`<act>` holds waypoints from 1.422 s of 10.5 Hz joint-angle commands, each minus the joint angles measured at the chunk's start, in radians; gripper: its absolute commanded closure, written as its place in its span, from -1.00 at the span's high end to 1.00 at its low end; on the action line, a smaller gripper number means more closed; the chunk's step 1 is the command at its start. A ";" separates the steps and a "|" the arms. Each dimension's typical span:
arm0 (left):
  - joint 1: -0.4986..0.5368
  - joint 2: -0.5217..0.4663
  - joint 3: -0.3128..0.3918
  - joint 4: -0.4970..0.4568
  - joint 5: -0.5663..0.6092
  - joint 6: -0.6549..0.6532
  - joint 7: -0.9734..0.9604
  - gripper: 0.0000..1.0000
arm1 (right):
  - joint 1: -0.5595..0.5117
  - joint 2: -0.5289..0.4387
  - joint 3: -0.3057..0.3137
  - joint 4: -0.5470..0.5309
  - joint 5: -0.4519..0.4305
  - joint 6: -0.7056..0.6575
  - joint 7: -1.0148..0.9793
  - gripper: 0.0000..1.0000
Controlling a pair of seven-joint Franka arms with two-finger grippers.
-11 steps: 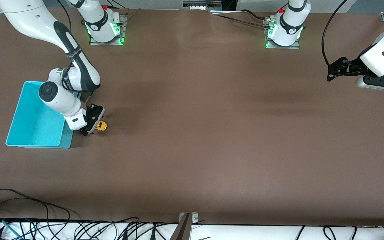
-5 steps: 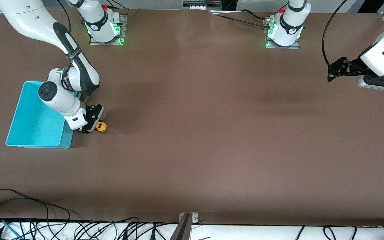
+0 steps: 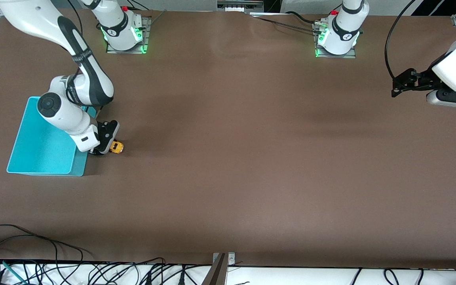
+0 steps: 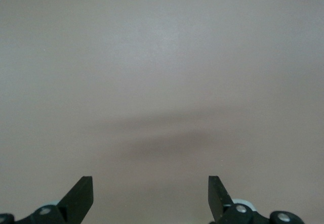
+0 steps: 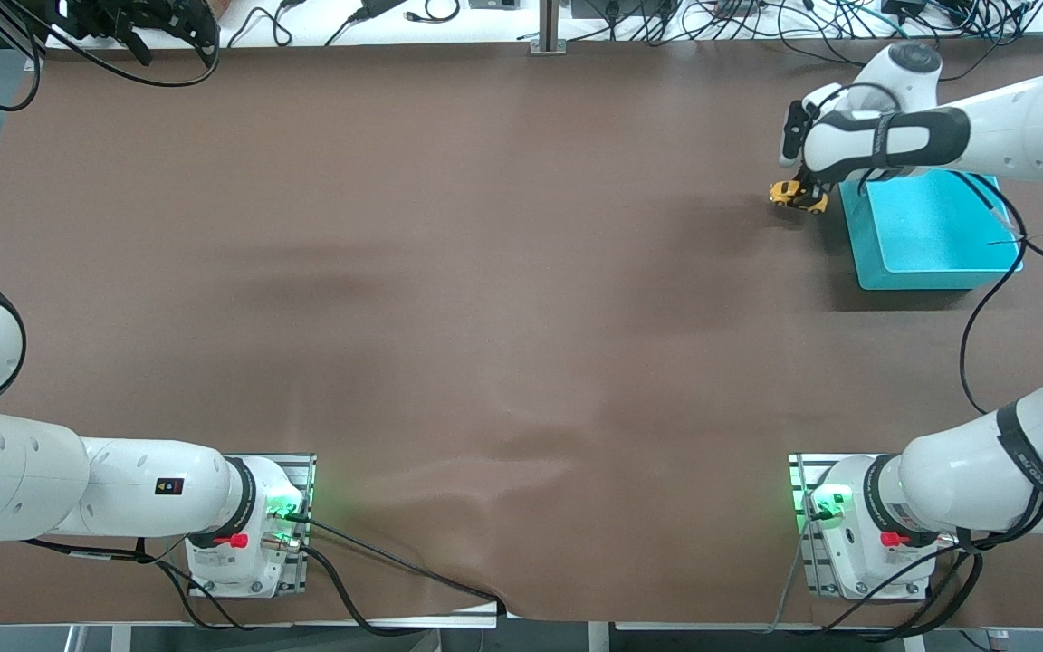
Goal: Wind up and store yellow beetle car
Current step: 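Close the right gripper on the car and lift it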
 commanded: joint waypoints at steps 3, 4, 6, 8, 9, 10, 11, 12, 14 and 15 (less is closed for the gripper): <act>0.010 0.010 -0.008 0.023 -0.002 -0.003 -0.007 1.00 | -0.009 -0.207 0.034 -0.019 0.004 -0.227 -0.022 -1.00; 0.009 0.010 -0.006 0.023 -0.002 -0.003 -0.007 1.00 | -0.020 -0.239 0.031 -0.018 0.006 -0.275 -0.066 -1.00; 0.010 0.010 -0.006 0.023 -0.002 -0.004 -0.006 1.00 | -0.088 -0.274 0.031 -0.018 0.007 -0.326 -0.210 -1.00; 0.010 0.010 -0.006 0.023 -0.002 -0.004 -0.006 1.00 | -0.168 -0.267 0.031 -0.002 0.004 -0.327 -0.385 -1.00; 0.010 0.010 -0.006 0.023 -0.002 -0.004 -0.006 1.00 | -0.199 -0.267 0.031 -0.004 0.004 -0.327 -0.463 -1.00; 0.010 0.010 -0.006 0.023 -0.002 -0.004 -0.006 1.00 | -0.236 -0.267 0.031 -0.004 0.003 -0.327 -0.541 -1.00; 0.010 0.010 -0.006 0.023 -0.002 -0.004 -0.006 1.00 | -0.277 -0.259 0.033 -0.004 0.001 -0.327 -0.624 -1.00; 0.010 0.010 -0.006 0.023 -0.002 -0.004 -0.006 1.00 | -0.320 -0.249 0.036 -0.004 0.001 -0.321 -0.705 -1.00; 0.010 0.010 -0.006 0.023 -0.002 -0.004 -0.006 1.00 | -0.388 -0.216 0.036 -0.004 0.000 -0.311 -0.874 -1.00; 0.010 0.010 -0.006 0.023 -0.002 -0.004 -0.006 1.00 | -0.417 -0.206 0.037 -0.005 0.000 -0.297 -0.958 -1.00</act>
